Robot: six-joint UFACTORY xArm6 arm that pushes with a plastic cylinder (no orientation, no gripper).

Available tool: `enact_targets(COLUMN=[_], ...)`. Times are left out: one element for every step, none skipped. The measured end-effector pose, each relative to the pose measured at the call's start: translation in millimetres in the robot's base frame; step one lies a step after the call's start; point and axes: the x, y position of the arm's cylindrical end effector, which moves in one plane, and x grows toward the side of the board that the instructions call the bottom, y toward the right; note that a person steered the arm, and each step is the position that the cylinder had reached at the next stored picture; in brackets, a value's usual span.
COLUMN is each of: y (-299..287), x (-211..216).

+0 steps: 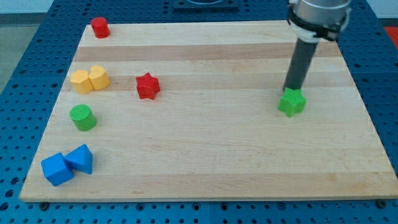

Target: Move the green star towards the bottom right of the board

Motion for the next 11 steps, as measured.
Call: enact_targets(y=[0,0,-30,-81,-101,-98,-81,-30,7,8,-33], x=[47,95,80,54,72,100,109,110,119,127,114])
